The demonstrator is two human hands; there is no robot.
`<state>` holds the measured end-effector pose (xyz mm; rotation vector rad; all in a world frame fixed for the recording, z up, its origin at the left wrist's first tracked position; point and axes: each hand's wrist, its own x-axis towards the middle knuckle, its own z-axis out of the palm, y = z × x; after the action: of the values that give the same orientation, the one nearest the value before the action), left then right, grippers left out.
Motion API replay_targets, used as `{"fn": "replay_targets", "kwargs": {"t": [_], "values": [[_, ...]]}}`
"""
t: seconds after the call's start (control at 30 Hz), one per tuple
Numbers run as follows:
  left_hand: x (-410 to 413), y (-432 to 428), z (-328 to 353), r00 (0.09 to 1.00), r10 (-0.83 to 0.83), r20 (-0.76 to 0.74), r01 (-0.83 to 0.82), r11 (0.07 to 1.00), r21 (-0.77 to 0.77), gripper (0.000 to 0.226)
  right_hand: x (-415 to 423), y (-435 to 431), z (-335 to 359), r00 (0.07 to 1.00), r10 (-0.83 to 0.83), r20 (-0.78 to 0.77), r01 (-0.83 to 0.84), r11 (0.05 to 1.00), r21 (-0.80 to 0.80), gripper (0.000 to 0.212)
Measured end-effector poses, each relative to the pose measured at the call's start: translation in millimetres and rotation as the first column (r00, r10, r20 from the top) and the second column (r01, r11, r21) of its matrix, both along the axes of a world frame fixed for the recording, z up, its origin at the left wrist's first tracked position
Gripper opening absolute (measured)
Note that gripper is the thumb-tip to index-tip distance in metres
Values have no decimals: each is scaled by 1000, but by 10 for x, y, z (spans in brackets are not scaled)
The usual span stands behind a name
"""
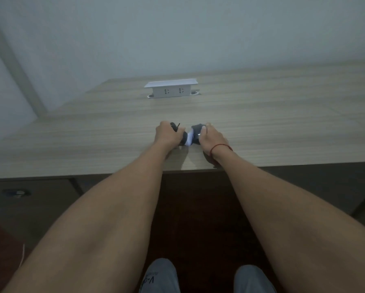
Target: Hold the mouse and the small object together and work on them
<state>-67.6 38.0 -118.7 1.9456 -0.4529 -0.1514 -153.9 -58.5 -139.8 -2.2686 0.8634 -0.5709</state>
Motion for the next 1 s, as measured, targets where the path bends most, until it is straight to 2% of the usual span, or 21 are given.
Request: {"fn": "replay_targets", "kwargs": {"t": [0.07, 0.13, 0.23, 0.3, 0.4, 0.47, 0.53, 0.6, 0.67, 0.73, 0.8, 0.87, 0.93, 1.0], "values": [[-1, -4, 19, 1000, 4, 30, -4, 1000, -1, 37, -12, -9, 21, 1000, 28, -13, -28, 999, 29, 45], [-5, -31, 78, 999, -44, 21, 46, 996, -75, 33, -20, -9, 23, 999, 45, -20, -44, 998, 34, 47], [-21, -20, 55, 995, -42, 86, 41, 999, 24, 34, -29, 2, 29, 998, 54, -39, -53, 998, 33, 47], [-13, -3, 39, 991, -27, 134, 22, 999, 40, 34, -24, -4, 25, 997, 63, -39, -61, 997, 43, 46], [-9, -14, 62, 978, -87, 191, 78, 995, 55, 31, -25, -18, 6, 997, 74, -25, -71, 993, 90, 48], [-6, 2, 56, 954, -145, 262, 95, 976, 194, 30, -48, -43, -15, 996, 85, -30, -79, 983, 165, 69], [21, 7, 82, 927, -166, 336, 78, 962, 262, 27, -71, -61, -32, 995, 90, -40, -80, 975, 205, 98], [31, -12, 146, 918, -153, 365, 75, 973, 218, 26, -63, -46, -73, 999, 43, -4, -42, 984, 173, 107], [39, -42, 189, 918, -103, 383, 60, 991, 122, 33, -30, -22, -114, 997, -46, 67, 41, 996, 81, 99], [42, -49, 175, 922, -88, 378, 58, 994, 91, 37, -11, -26, -132, 989, -110, 98, 111, 994, -11, 95], [57, -44, 115, 936, -78, 343, 57, 996, 71, 33, -16, -83, -129, 986, -105, 127, 104, 994, 16, 96], [94, -34, 68, 953, -51, 297, 41, 998, 39, 24, -35, -142, -111, 986, -45, 161, 30, 995, 93, 93], [122, -14, 45, 963, -25, 269, 22, 1000, 13, 26, -51, -151, -99, 990, 2, 144, -18, 994, 104, 93], [141, 0, 43, 966, -11, 258, 11, 1000, 1, 30, -35, -132, -97, 994, -20, 110, 10, 995, 95, 98]]}}
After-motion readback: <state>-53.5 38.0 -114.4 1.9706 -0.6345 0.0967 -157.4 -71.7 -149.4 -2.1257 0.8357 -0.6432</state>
